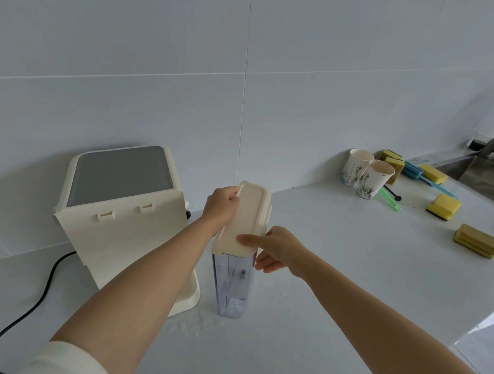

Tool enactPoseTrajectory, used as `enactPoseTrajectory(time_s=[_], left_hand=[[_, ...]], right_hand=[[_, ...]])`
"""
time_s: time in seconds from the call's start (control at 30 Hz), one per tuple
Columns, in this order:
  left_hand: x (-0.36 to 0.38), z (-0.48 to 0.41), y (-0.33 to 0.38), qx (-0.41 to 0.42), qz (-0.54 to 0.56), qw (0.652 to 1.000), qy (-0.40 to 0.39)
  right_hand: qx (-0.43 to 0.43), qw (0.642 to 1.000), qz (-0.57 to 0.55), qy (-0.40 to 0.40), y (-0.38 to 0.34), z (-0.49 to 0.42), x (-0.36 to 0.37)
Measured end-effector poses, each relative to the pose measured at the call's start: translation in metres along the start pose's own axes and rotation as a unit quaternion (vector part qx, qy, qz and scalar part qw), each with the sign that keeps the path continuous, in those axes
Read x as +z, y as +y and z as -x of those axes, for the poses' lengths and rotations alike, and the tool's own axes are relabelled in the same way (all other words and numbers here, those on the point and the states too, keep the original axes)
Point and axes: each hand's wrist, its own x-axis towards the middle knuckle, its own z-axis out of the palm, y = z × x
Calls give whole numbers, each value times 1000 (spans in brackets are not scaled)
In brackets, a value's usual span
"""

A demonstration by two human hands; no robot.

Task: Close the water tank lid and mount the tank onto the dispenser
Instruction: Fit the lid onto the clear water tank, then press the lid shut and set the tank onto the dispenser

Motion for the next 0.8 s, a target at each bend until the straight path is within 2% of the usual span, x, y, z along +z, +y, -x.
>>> enactPoseTrajectory(time_s=[0.13,0.27,0.37,0.47,0.6,0.8], left_hand=[[-3,7,6,-14,12,999,-47],[-6,19,6,-61,44,996,-54],[-5,33,4,-64,36,997,-33],[0,50,1,-67,-5,998,-18],[10,71,-2,-42,-142,989,6],[16,77,-3,-34,-194,980,19]], right_hand=[[3,999,31,-15,0,0,-8],[-19,997,46,56,-6,-10,-29],[-72,990,80,95,-14,-22,-43],[-128,976,157,76,-29,-33,-49],[-146,953,263,30,-46,-52,-37],[-159,929,333,2,-56,-67,-18]])
